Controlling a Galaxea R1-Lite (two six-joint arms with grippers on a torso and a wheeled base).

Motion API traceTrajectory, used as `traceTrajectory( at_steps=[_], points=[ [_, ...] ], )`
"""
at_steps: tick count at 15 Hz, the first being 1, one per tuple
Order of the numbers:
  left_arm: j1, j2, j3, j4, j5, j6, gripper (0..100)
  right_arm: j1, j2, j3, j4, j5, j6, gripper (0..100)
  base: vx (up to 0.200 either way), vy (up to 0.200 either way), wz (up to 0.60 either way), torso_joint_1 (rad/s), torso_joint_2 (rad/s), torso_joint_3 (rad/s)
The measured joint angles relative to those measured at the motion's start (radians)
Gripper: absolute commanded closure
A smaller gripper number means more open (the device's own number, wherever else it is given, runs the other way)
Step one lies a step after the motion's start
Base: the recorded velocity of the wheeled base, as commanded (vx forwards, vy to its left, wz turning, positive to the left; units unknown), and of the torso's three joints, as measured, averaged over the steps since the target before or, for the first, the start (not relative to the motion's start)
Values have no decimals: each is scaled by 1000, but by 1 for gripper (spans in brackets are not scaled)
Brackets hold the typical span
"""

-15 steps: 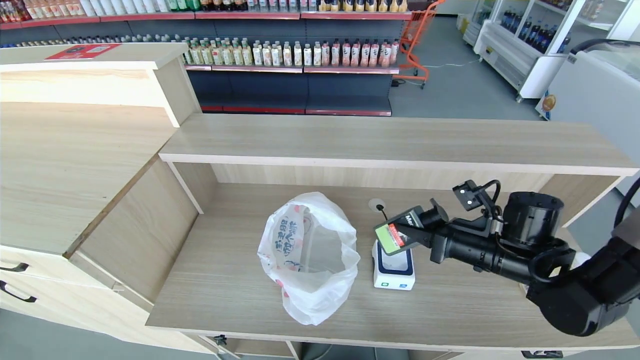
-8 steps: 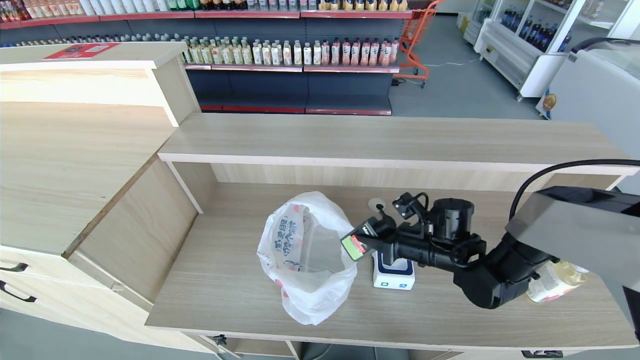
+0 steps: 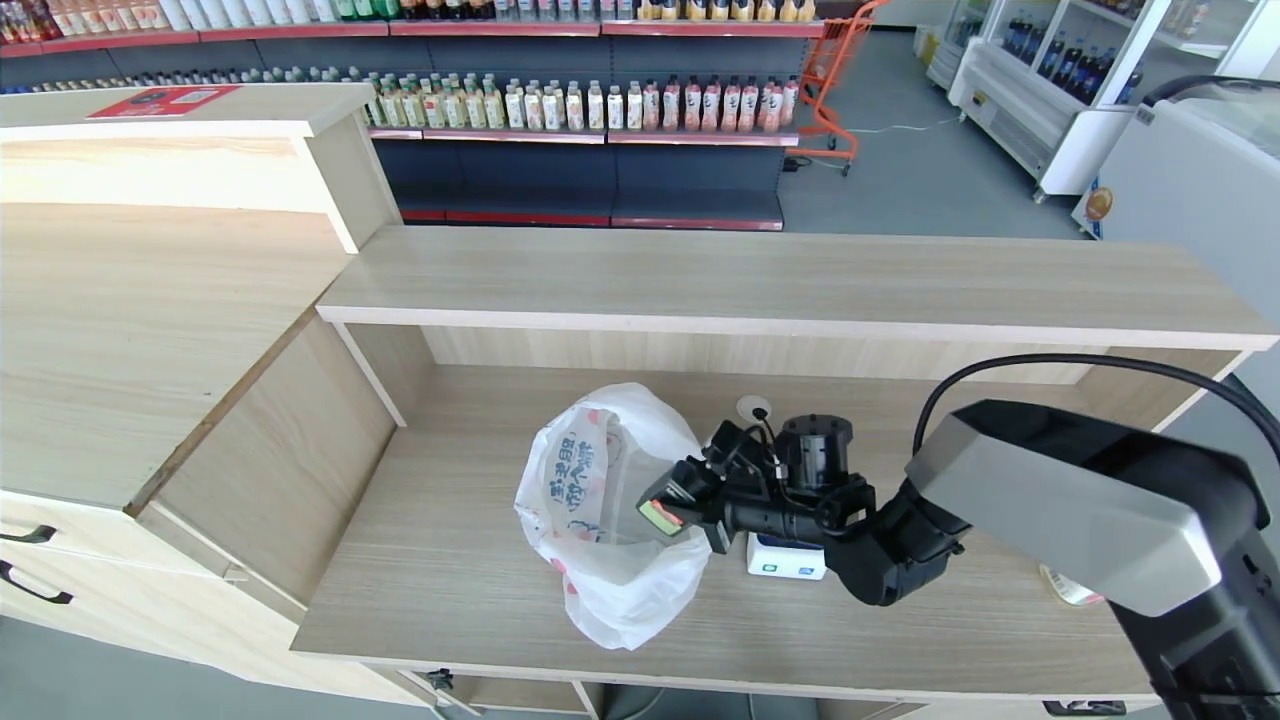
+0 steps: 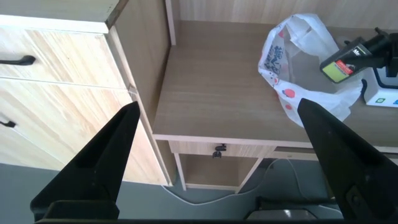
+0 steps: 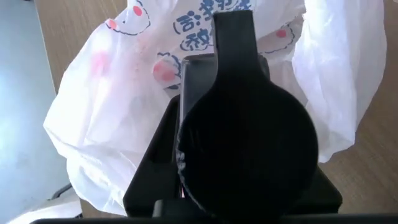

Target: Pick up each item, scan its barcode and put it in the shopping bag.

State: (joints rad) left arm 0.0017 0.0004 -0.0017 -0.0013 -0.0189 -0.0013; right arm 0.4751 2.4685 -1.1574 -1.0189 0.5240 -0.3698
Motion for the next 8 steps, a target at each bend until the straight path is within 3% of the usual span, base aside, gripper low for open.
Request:
traceTrajectory(
  at_steps=[2, 5, 6, 8],
  points=[
    [-1, 0, 0, 0, 0, 0, 0, 3, 36, -14, 1, 0, -86, 100, 0, 0, 0, 0, 0, 0],
    [-1, 0, 0, 0, 0, 0, 0, 5, 61, -23, 1, 0, -98, 100, 0, 0, 0, 0, 0, 0],
    [0, 0, 0, 0, 0, 0, 0, 4, 64, -29, 0, 2, -98, 0, 0, 0, 0, 0, 0, 0],
    [0, 0, 0, 0, 0, 0, 0, 1, 63, -28, 5, 7, -96, 0, 0, 0, 0, 0, 0, 0]
  ],
)
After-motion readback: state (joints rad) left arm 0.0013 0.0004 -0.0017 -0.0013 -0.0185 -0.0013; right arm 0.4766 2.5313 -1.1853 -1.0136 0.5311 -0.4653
